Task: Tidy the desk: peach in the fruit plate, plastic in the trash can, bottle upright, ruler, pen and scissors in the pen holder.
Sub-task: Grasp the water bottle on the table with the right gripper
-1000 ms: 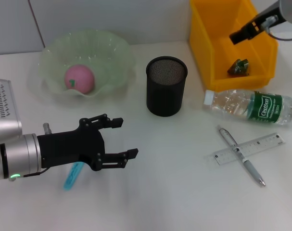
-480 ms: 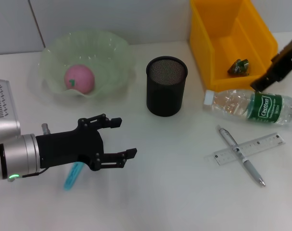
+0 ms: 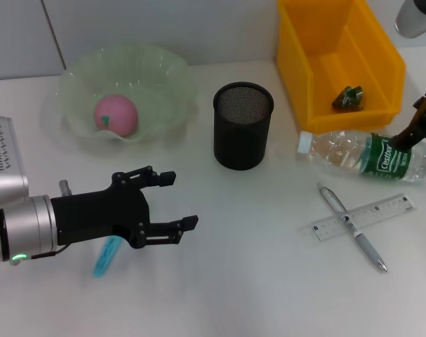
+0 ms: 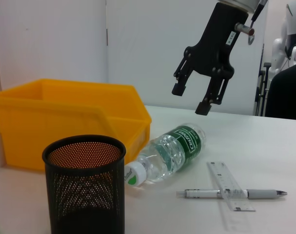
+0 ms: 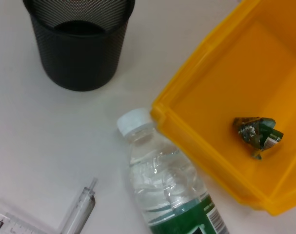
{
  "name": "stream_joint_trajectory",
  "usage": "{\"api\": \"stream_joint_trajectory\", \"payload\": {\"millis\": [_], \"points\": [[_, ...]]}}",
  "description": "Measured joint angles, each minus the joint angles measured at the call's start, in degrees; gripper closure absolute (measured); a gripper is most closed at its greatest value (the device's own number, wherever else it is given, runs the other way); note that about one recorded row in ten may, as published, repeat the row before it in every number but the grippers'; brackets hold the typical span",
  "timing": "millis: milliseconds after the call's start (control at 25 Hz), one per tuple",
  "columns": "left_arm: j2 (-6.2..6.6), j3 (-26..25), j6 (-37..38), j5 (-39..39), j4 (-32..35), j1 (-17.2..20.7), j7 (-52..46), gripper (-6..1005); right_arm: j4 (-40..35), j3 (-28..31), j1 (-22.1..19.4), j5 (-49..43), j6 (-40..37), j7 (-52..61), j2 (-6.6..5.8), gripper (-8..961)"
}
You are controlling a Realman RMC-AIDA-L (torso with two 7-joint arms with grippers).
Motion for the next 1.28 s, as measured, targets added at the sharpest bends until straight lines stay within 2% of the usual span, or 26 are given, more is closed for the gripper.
{"api": "stream_joint_trajectory", "payload": {"millis": [200, 440, 600, 880, 1280], "points": [[0.02, 0.07, -0.05, 0.00, 0.00, -0.19, -0.12, 137, 5.23, -3.09, 0.45, -0.09, 3.65, -0.71, -0.23, 112], [0.02, 0.09, -0.10, 0.00, 0.00, -0.26, -0.22, 137, 7.80, -5.66, 0.74, -0.11, 6.52, -0.69, -0.51, 112], [0.03, 0.25, -0.16, 0.00, 0.00, -0.31, -0.24, 137, 8.90, -8.23, 0.47, -0.14, 9.01, -0.75, -1.20, 111], [0.02, 0.34, -0.22, 0.00, -0.01, -0.36, -0.25, 136, 12.16, -8.51, 0.88, -0.17, 11.05, -0.76, -1.46, 111], [-0.05, 0.34, -0.23, -0.01, 0.00, -0.55, -0.25, 136, 18.42, -8.70, 2.73, -0.11, 15.32, -0.76, -1.00, 111]]}}
